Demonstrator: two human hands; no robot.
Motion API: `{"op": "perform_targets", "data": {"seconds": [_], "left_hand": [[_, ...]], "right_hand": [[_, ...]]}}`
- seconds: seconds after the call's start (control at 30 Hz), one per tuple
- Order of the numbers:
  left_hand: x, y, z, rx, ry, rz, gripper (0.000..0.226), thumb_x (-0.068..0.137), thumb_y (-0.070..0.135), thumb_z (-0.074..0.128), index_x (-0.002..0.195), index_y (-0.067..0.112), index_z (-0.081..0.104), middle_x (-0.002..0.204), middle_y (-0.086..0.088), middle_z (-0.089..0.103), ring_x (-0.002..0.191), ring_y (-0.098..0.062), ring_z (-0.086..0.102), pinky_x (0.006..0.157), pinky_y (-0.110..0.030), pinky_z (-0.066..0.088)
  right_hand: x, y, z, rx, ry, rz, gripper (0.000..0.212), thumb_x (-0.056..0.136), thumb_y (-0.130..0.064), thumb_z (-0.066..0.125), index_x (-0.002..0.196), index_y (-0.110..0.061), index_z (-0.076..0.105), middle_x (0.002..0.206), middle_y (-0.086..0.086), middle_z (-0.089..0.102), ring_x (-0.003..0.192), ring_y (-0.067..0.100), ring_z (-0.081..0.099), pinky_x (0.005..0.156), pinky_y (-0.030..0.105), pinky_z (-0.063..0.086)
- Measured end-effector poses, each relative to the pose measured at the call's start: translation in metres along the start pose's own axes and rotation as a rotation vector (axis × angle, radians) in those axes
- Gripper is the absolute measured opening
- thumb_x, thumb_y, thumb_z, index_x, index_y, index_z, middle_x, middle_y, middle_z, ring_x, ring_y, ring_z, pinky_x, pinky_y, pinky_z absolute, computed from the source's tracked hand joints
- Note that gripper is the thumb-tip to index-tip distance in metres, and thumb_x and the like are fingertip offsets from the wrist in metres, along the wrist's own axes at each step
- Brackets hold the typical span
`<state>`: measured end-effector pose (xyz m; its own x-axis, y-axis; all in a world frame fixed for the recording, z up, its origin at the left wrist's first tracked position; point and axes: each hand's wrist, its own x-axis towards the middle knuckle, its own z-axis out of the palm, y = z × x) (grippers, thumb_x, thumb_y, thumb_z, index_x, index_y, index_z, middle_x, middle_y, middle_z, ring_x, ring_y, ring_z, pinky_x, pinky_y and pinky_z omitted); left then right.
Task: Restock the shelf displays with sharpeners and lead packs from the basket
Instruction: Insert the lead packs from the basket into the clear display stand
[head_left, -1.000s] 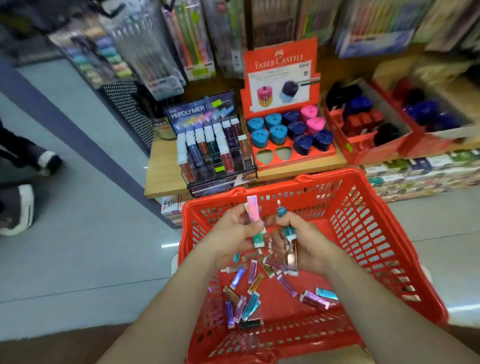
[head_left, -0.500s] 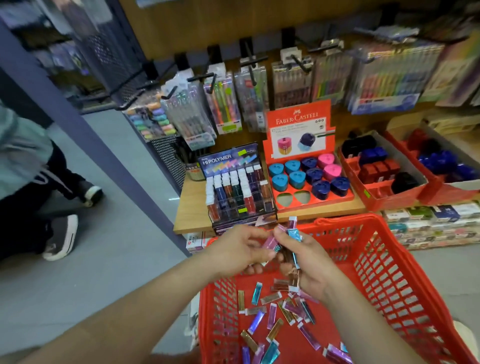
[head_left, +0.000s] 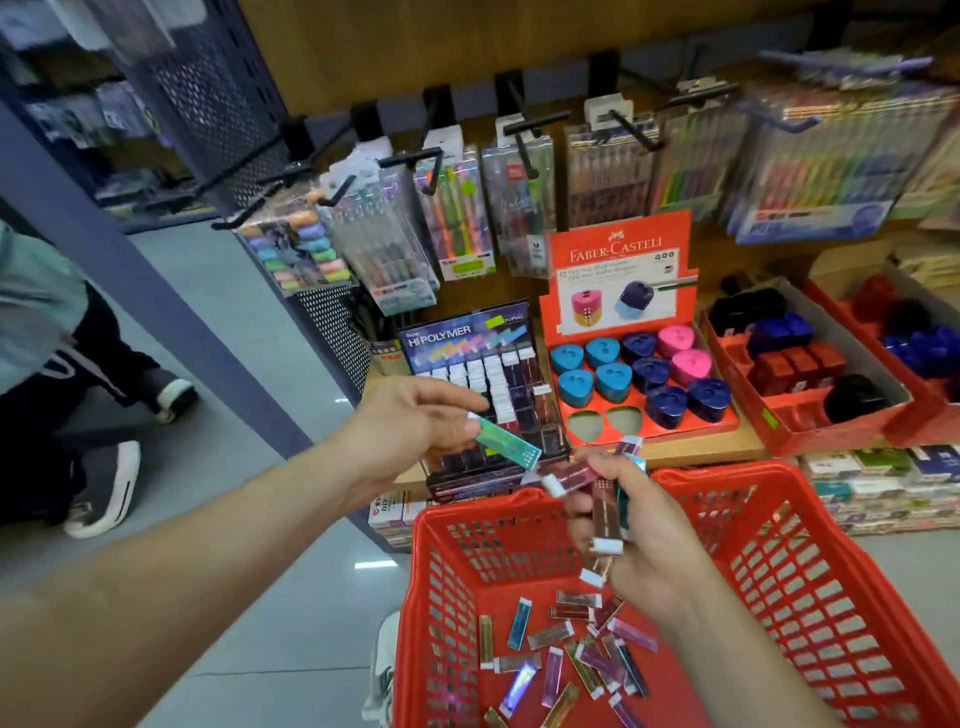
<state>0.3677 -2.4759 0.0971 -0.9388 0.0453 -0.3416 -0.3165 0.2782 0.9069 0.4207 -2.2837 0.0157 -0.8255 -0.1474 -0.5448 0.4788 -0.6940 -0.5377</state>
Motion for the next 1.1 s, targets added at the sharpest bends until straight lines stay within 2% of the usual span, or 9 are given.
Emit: {"op": "perform_targets", "data": {"seconds": [0.1,0.27,0.37,0.43,0.53,0.63,0.73,0.93,1.1], "left_hand": [[0.009,0.004,-0.006,0.045,-0.029,0.004,0.02,0.077,-0.008,0.07,0.093,0.004,0.071,0.075,-0.009,0.074,0.066,-0.014,0.069,0.06,-0.017,0.054],[0.021,0.0,-0.008,0.079,-0.068,0.009,0.014,0.079,-0.004,0.07,0.091,0.003,0.072,0.066,-0.003,0.069,0.058,-0.007,0.064,0.056,-0.014,0.049],[0.026,-0.006,-0.009,0.117,-0.066,0.025,0.014,0.079,-0.001,0.072,0.092,0.004,0.073,0.067,-0.003,0.068,0.058,-0.006,0.063,0.057,-0.014,0.049],[0.029,-0.01,-0.009,0.112,-0.067,0.03,0.017,0.077,-0.001,0.073,0.093,0.004,0.072,0.069,-0.005,0.07,0.06,-0.009,0.065,0.058,-0.015,0.05],[0.034,-0.013,-0.011,0.054,-0.08,-0.023,0.016,0.074,-0.004,0.074,0.09,0.0,0.07,0.068,-0.01,0.071,0.059,-0.013,0.067,0.056,-0.018,0.054],[0.041,-0.012,-0.018,0.095,-0.093,-0.047,0.008,0.076,0.0,0.073,0.084,0.0,0.071,0.064,-0.009,0.07,0.057,-0.013,0.066,0.057,-0.019,0.056],[0.053,-0.008,-0.032,0.119,0.008,0.03,0.006,0.077,-0.003,0.071,0.077,0.003,0.071,0.06,-0.006,0.069,0.056,-0.012,0.066,0.058,-0.019,0.057],[0.089,-0.008,-0.047,0.364,0.16,0.188,0.01,0.08,0.0,0.073,0.078,0.009,0.072,0.066,-0.007,0.07,0.067,-0.019,0.069,0.073,-0.032,0.059],[0.105,-0.012,-0.033,0.574,0.157,0.272,0.003,0.082,0.009,0.073,0.085,0.011,0.073,0.069,-0.001,0.069,0.062,-0.01,0.065,0.067,-0.021,0.055]], "right_hand": [[0.005,0.002,0.003,-0.047,-0.091,0.049,0.019,0.091,-0.01,0.05,0.1,-0.006,0.066,0.07,0.007,0.06,0.046,0.012,0.047,0.036,0.019,0.035],[0.014,0.012,0.016,-0.012,-0.211,0.136,0.011,0.087,-0.023,0.059,0.086,-0.012,0.058,0.064,0.003,0.048,0.05,0.014,0.049,0.036,0.018,0.032],[0.017,0.017,0.022,-0.153,-0.232,0.061,0.015,0.08,-0.028,0.071,0.084,-0.015,0.064,0.066,0.005,0.053,0.045,0.012,0.043,0.038,0.02,0.031],[0.021,0.02,0.025,-0.266,-0.201,-0.02,0.006,0.079,-0.021,0.071,0.076,-0.018,0.067,0.066,0.006,0.055,0.043,0.013,0.043,0.038,0.022,0.032],[0.029,0.023,0.027,-0.343,-0.132,-0.107,0.019,0.085,-0.012,0.067,0.067,-0.019,0.066,0.065,0.006,0.052,0.044,0.014,0.045,0.037,0.022,0.035],[0.031,0.023,0.03,-0.308,-0.109,-0.069,0.011,0.089,-0.018,0.065,0.078,-0.014,0.063,0.062,0.005,0.051,0.047,0.015,0.049,0.039,0.022,0.038],[0.032,0.021,0.027,-0.124,-0.108,0.072,0.016,0.092,-0.027,0.061,0.092,-0.011,0.06,0.064,0.005,0.054,0.054,0.02,0.059,0.046,0.026,0.048],[0.033,0.018,0.014,0.078,-0.209,0.186,0.026,0.081,-0.002,0.052,0.104,-0.011,0.057,0.081,0.012,0.058,0.062,0.021,0.058,0.058,0.033,0.053],[0.033,0.02,0.005,0.099,-0.2,0.184,0.051,0.067,0.01,0.07,0.115,-0.008,0.063,0.087,0.017,0.061,0.058,0.02,0.055,0.053,0.031,0.05]]}}
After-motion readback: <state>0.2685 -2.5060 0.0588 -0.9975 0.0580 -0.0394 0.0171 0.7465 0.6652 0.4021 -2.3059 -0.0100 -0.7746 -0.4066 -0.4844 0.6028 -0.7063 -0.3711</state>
